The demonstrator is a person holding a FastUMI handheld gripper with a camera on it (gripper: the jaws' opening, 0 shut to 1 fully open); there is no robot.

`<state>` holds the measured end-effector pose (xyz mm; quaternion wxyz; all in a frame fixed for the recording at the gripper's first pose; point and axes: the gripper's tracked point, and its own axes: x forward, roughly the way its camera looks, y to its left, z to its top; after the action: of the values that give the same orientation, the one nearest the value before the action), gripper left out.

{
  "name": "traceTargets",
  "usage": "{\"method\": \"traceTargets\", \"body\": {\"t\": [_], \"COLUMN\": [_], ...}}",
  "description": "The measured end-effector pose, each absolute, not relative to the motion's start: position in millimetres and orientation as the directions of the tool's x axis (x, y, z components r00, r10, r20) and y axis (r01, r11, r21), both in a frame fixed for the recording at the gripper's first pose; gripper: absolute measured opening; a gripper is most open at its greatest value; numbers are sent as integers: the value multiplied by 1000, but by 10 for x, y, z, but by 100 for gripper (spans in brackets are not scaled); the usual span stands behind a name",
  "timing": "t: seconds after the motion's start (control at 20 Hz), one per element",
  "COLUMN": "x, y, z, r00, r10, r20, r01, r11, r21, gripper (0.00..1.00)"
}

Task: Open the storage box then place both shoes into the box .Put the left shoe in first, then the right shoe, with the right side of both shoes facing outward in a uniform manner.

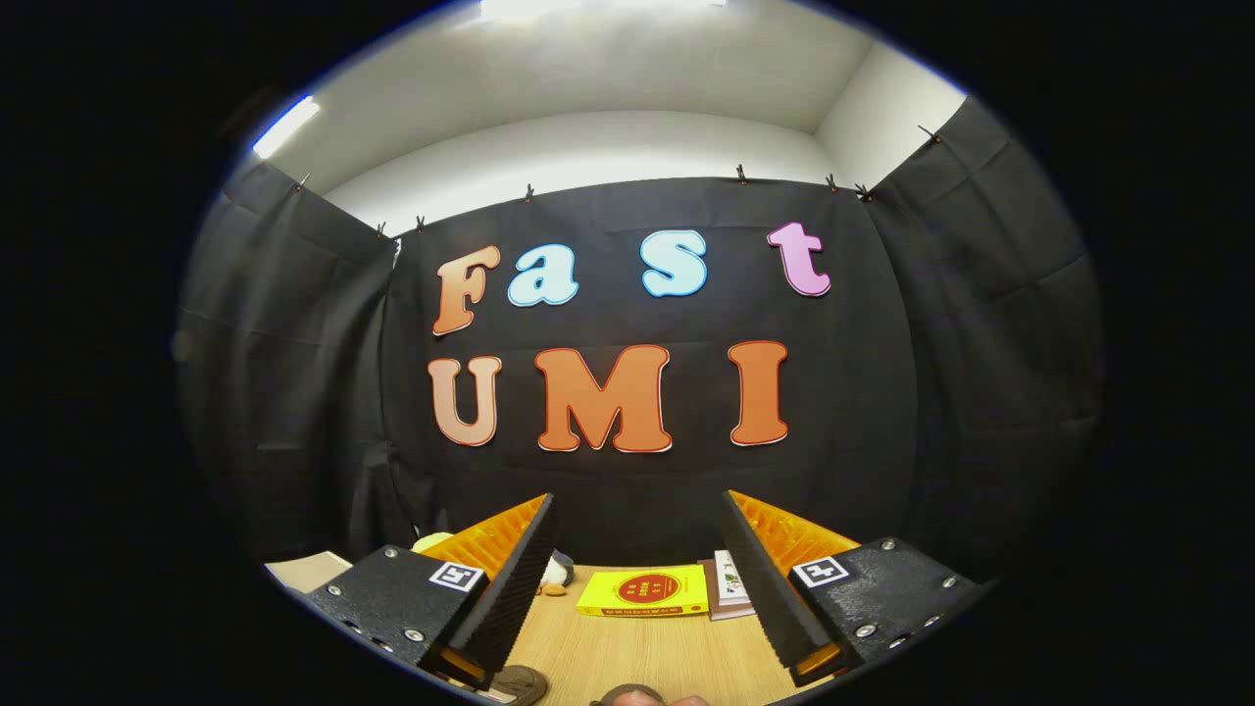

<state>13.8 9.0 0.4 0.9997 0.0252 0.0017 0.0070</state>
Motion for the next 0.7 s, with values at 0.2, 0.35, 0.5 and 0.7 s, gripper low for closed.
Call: {"method": "traceTargets", "body": {"t": [0.2,0.35,0.5,0.7], "x": [208,216,212,191], "y": [254,407,596,847], "z": [-21,-52,-153,-427], "r00": [999,998,993,977], "r10": [40,57,102,158], "r20": [-18,-27,-56,-144], "r01": [-39,-55,-96,-134], "r11": [998,995,990,978], "r21": [54,85,101,162], "gripper": [99,99,98,99]}}
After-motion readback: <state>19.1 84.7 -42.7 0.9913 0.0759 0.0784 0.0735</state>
